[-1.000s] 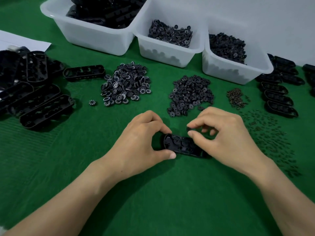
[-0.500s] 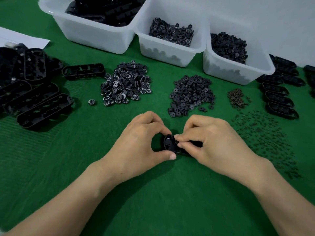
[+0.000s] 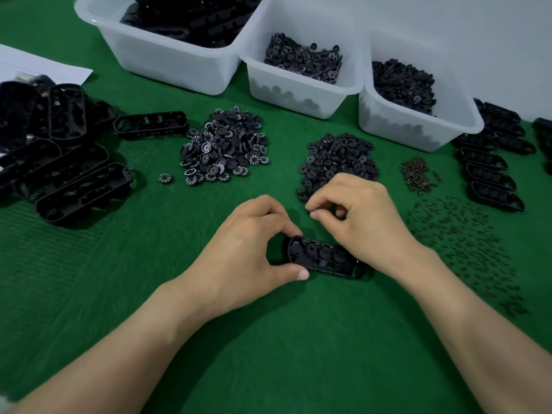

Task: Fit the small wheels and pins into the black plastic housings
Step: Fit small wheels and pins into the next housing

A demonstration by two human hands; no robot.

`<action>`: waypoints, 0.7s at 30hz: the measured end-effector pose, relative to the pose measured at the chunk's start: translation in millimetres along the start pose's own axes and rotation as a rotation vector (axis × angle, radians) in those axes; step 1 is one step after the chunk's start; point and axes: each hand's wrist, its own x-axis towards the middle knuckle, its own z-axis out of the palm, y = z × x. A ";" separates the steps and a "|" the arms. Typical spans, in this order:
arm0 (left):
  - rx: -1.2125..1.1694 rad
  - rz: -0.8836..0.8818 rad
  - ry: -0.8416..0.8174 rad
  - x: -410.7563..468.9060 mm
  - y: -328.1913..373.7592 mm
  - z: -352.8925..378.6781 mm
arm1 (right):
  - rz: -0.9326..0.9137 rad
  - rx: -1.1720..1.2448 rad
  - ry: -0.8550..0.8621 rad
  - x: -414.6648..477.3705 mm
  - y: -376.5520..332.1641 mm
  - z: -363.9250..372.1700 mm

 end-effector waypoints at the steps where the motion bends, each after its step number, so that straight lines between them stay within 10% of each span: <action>1: -0.004 -0.001 0.000 0.1 -0.2 -0.1 | 0.005 0.029 -0.009 -4.1 1.2 -1.4; 21: -0.016 -0.009 0.003 0.0 0.0 -0.3 | 0.018 0.228 -0.146 -37.2 -2.9 -22.8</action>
